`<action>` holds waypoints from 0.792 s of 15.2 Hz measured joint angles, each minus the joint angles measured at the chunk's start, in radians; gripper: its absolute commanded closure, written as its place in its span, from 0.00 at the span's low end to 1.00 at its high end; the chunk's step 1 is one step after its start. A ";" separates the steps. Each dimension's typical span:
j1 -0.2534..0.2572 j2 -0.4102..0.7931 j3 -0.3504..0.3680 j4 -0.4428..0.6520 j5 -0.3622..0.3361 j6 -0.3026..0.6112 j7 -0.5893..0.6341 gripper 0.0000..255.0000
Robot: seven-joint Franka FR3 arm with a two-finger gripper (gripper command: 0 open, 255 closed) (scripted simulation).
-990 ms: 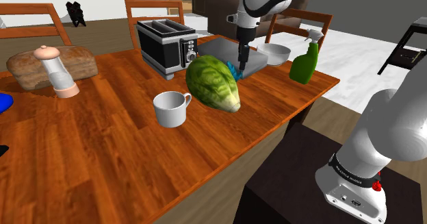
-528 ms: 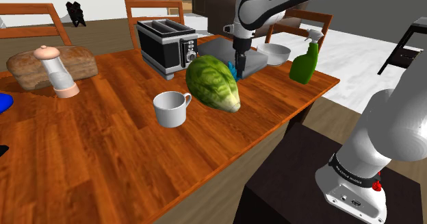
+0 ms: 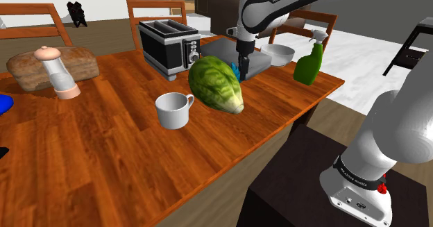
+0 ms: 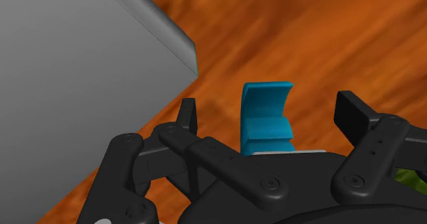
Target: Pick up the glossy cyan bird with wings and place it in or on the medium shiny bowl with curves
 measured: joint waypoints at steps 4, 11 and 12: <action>0.000 0.000 0.000 0.000 0.000 0.000 0.000 1.00; 0.000 -0.003 0.000 0.004 -0.001 -0.007 0.000 1.00; 0.000 -0.006 0.000 0.010 -0.001 -0.015 0.000 1.00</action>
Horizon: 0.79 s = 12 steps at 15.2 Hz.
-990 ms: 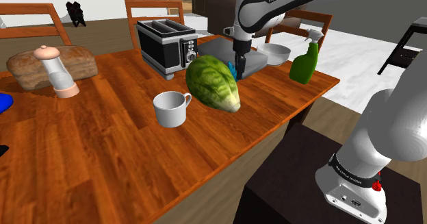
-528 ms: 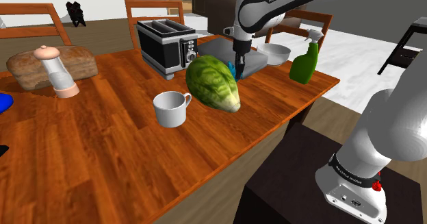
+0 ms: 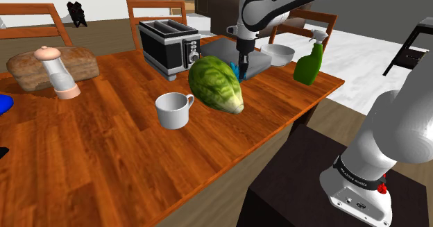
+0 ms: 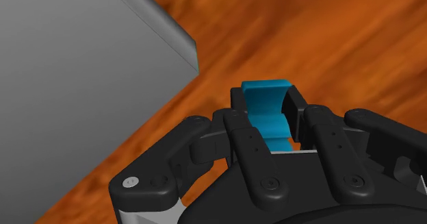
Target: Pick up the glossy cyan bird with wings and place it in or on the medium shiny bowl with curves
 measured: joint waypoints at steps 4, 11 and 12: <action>0.002 -0.018 0.002 0.034 -0.003 -0.052 0.005 1.00; 0.002 -0.042 0.003 0.102 -0.006 -0.144 0.007 1.00; 0.002 -0.045 0.003 0.112 -0.007 -0.157 0.007 1.00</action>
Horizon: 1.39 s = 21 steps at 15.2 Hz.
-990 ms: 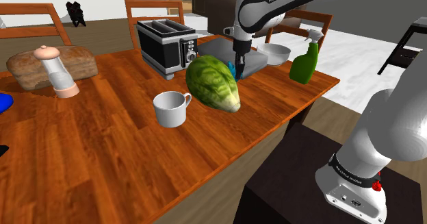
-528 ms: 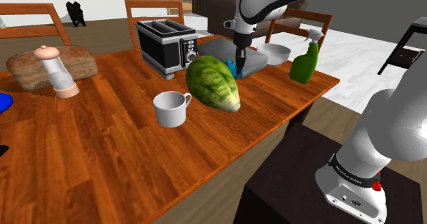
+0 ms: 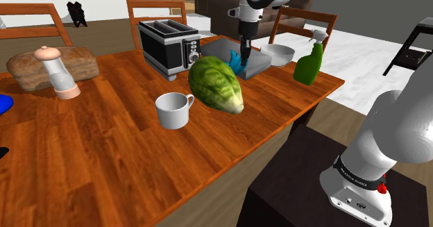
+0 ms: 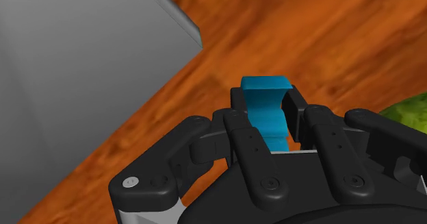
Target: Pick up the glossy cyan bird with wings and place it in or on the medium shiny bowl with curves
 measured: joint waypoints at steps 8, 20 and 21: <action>0.001 -0.010 0.001 0.097 -0.001 -0.107 0.001 1.00; -0.030 0.002 -0.038 0.221 -0.003 -0.220 -0.070 1.00; -0.041 0.012 -0.051 0.235 -0.002 -0.223 -0.093 1.00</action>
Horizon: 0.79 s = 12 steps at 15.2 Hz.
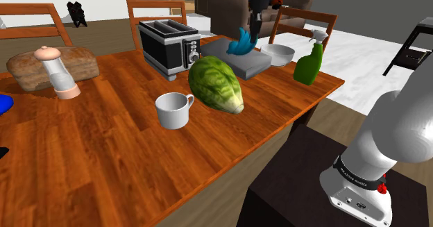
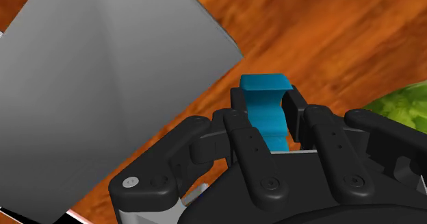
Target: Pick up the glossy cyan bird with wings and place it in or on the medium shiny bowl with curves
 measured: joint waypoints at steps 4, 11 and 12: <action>-0.046 0.034 -0.055 0.043 0.004 -0.009 -0.102 1.00; -0.133 0.130 -0.146 0.147 0.031 -0.022 -0.283 1.00; -0.147 0.154 -0.158 0.178 0.040 -0.030 -0.310 1.00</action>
